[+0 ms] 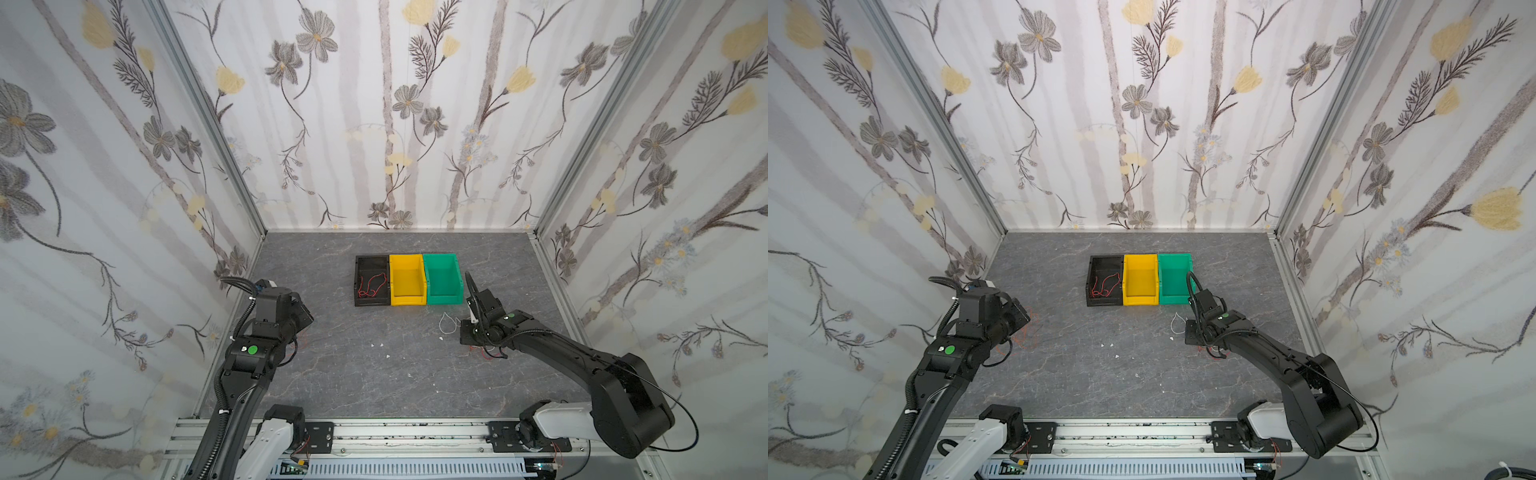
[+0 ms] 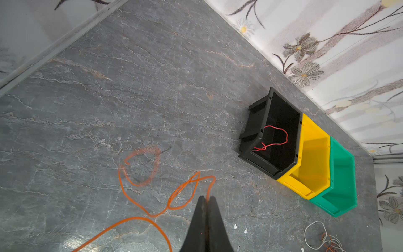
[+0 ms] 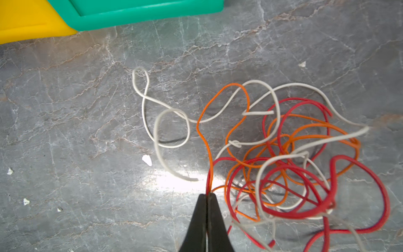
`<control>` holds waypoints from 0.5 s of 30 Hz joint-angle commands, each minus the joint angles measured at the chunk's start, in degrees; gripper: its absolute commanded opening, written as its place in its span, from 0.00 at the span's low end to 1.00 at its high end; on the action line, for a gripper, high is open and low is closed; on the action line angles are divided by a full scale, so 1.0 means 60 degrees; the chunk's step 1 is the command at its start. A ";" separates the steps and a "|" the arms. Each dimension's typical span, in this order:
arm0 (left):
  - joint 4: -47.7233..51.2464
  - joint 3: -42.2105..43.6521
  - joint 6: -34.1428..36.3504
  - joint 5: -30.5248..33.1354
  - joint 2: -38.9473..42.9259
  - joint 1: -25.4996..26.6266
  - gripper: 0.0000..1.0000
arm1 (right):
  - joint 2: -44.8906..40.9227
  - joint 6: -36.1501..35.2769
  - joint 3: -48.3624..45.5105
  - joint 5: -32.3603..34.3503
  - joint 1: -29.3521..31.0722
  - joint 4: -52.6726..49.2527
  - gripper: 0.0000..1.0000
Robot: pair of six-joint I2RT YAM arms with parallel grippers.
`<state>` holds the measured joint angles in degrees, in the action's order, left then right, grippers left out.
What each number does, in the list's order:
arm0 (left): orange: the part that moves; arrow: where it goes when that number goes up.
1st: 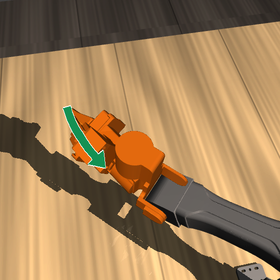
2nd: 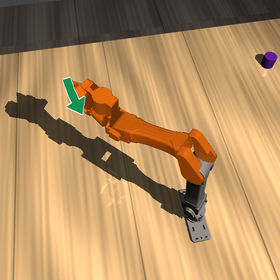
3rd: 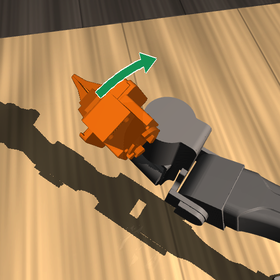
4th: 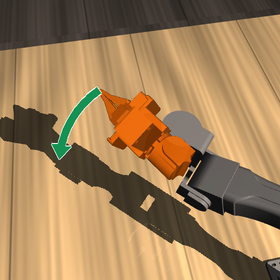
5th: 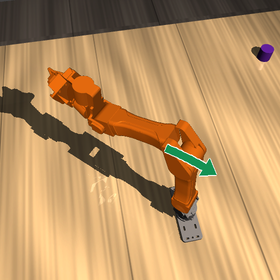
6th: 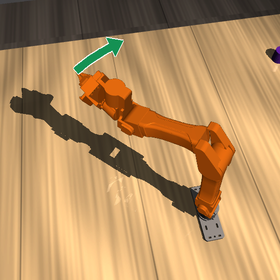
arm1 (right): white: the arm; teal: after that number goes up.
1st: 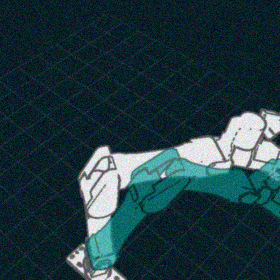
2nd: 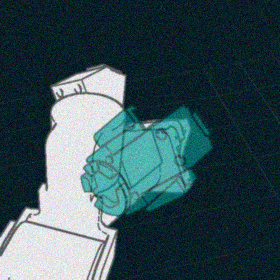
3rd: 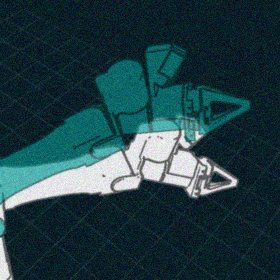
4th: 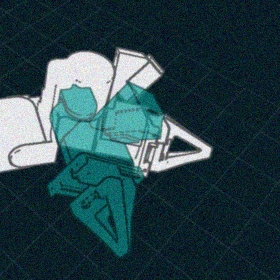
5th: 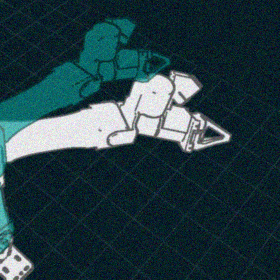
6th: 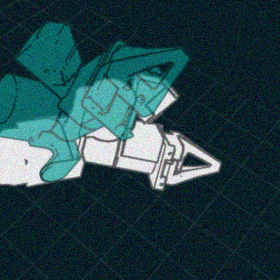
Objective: Untangle the cables
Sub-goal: 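Carry the orange wire with the left gripper over the yellow bin while right opens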
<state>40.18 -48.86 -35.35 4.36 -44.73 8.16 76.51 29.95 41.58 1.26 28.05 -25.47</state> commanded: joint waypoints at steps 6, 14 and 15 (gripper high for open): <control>-0.0531 -0.0332 0.0354 -0.1475 -0.0122 -0.0195 0.00 | 0.0359 -0.0003 0.0019 -0.1696 0.0075 0.0653 0.06; -0.0836 -0.1180 0.0095 -0.2857 -0.0217 -0.0010 0.00 | 0.0975 0.0269 0.0604 -0.2276 0.1188 0.1206 0.09; -0.0852 -0.1352 0.0055 -0.2953 -0.0243 0.0036 0.00 | 0.1051 0.0343 0.0715 -0.2302 0.1322 0.1266 0.09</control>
<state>37.23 -55.09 -34.50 -9.45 -45.91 8.01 82.08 30.63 44.56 -10.22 34.59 -20.53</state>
